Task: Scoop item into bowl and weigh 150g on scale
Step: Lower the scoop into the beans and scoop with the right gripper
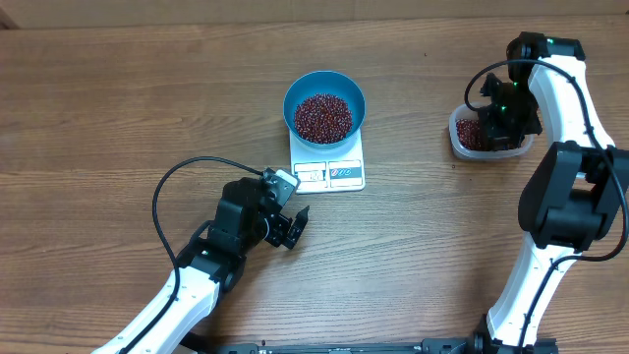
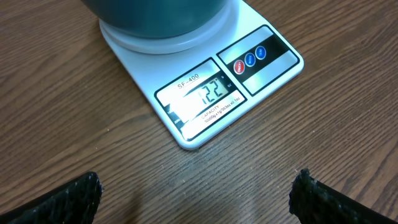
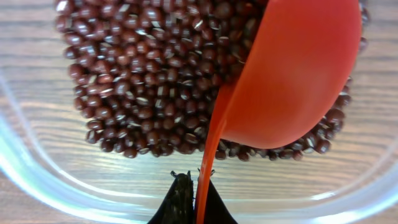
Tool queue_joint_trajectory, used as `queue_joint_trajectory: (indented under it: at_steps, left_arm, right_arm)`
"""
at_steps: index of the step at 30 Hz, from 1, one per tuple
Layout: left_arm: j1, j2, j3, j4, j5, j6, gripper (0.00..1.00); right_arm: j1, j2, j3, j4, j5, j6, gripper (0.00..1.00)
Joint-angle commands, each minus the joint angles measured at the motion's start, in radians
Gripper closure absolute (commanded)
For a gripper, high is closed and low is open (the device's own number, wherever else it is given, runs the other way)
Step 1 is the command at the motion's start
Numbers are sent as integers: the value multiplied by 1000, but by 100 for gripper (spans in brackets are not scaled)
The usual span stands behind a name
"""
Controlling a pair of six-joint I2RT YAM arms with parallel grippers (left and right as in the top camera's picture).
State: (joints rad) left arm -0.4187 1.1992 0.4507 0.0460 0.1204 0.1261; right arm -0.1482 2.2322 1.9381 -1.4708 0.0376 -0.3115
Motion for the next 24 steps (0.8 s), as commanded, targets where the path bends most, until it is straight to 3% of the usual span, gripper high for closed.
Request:
queue_joint_trajectory:
  at_steps: [1, 10, 24]
  left_arm:
    - [0, 7, -1, 3, 3, -14, 0]
    - [0, 7, -1, 3, 3, -14, 1]
    - [0, 7, -1, 3, 3, -14, 0]
  right_arm:
    - [23, 18, -2, -10, -136, -87, 96]
    - [23, 18, -2, -25, -266, -166, 96]
    - [-1, 18, -1, -24, -413, -170, 96]
